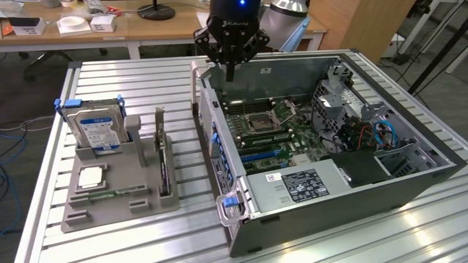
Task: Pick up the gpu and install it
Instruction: 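Reach for the gpu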
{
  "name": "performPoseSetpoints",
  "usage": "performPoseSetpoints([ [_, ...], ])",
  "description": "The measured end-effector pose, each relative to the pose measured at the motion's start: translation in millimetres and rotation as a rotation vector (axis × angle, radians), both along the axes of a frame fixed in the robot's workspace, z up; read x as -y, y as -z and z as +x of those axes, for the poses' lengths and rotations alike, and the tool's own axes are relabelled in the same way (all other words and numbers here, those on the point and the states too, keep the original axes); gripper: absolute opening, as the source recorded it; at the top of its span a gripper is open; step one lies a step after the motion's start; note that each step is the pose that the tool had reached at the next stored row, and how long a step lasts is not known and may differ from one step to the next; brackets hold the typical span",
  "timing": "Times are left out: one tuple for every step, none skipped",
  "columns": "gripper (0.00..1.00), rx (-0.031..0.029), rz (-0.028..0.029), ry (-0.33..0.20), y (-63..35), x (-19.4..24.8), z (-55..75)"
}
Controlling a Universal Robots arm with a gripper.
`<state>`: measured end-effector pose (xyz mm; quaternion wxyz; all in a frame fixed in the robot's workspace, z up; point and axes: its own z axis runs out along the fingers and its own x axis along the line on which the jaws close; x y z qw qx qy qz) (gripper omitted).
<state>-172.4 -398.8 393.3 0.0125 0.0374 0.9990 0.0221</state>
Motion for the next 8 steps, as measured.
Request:
performPoseSetpoints([
  [0.11, -0.0001, -0.0001, 0.000, -0.1, 0.0, -0.2],
  [0.11, 0.0000, 0.0001, 0.000, 0.0, 0.0, -0.7],
  [0.11, 0.0000, 0.0000, 0.000, 0.0, 0.0, -1.1],
  [0.11, 0.0000, 0.0001, 0.000, 0.0, 0.0, -1.3],
  [0.11, 0.0000, 0.0001, 0.000, 0.0, 0.0, -1.6],
  [0.11, 0.0000, 0.0000, 0.000, 0.0, 0.0, -1.9],
  [0.11, 0.0000, 0.0000, 0.000, 0.0, 0.0, -2.4],
  [0.11, -0.0001, 0.0000, 0.000, 0.0, 0.0, -2.9],
])
